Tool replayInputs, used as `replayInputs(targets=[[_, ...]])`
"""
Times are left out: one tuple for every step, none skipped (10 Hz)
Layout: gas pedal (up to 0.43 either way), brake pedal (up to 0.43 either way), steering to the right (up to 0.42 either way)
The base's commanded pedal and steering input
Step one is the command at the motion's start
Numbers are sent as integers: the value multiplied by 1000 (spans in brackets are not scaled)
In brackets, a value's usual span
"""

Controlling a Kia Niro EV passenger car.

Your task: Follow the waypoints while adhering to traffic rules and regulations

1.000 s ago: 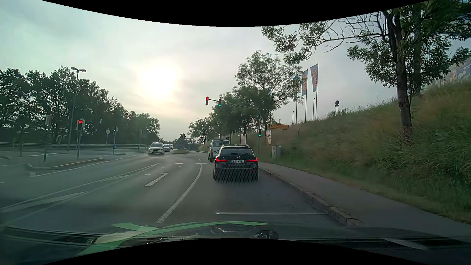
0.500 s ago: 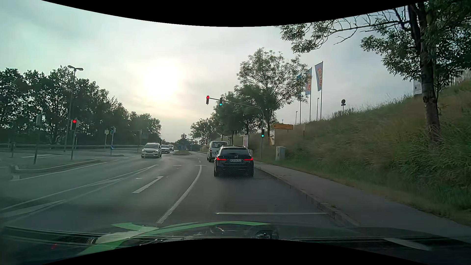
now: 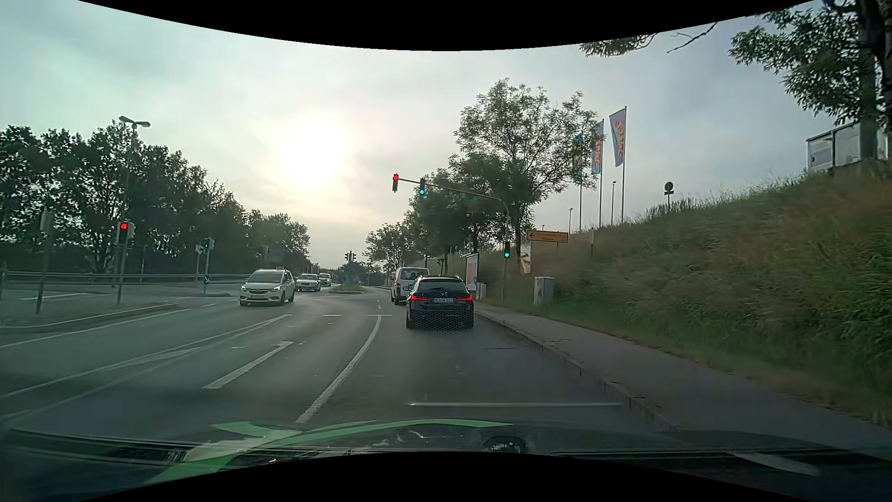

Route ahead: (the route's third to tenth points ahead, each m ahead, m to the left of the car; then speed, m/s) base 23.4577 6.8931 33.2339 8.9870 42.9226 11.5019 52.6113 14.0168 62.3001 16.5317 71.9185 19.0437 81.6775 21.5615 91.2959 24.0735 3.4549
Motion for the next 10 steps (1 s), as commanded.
replayInputs(targets=[[280, 0, -53], [268, 0, -54], [209, 0, -53], [197, 0, -54], [197, 0, -54], [197, 0, -54], [197, 0, -54], [197, 0, -53], [197, 0, -54], [209, 0, -53]])
